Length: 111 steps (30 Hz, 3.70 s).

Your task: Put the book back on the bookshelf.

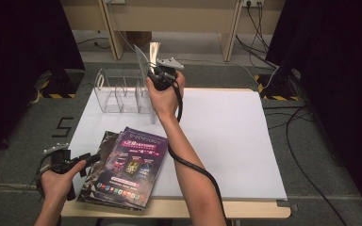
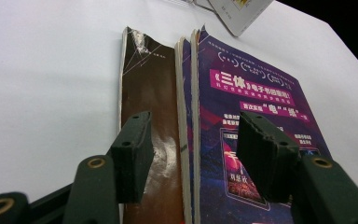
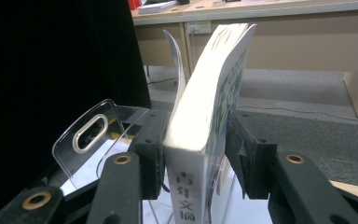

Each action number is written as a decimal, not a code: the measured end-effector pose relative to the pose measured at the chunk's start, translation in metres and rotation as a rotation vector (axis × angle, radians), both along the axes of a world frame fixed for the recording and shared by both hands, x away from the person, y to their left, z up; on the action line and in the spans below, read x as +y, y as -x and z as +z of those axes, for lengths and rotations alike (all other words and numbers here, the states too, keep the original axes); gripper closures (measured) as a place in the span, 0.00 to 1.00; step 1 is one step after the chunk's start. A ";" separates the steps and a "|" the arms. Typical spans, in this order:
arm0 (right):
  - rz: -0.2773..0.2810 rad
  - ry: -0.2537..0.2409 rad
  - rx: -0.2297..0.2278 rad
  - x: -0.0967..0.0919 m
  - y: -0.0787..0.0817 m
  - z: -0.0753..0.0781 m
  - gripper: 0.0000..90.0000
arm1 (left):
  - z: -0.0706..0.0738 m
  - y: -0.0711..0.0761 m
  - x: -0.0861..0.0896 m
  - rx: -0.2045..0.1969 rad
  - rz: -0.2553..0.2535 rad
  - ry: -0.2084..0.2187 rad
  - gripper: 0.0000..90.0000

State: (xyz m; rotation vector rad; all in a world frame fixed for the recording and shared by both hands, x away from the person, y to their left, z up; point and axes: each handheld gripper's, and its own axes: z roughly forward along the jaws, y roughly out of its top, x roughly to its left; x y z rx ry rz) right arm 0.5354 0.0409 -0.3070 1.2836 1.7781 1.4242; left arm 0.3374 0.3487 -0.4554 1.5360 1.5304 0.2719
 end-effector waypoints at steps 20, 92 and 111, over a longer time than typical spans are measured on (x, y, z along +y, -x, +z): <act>0.030 0.007 -0.025 -0.010 0.022 0.002 0.66 | 0.000 0.001 -0.006 0.001 -0.016 -0.011 0.50; 0.246 0.049 0.584 -0.058 0.112 -0.173 0.65 | -0.023 -0.018 -0.046 0.101 -0.127 -0.110 0.74; 0.211 -0.027 0.641 -0.066 0.092 -0.177 0.61 | -0.023 -0.016 -0.056 0.082 -0.172 -0.147 0.69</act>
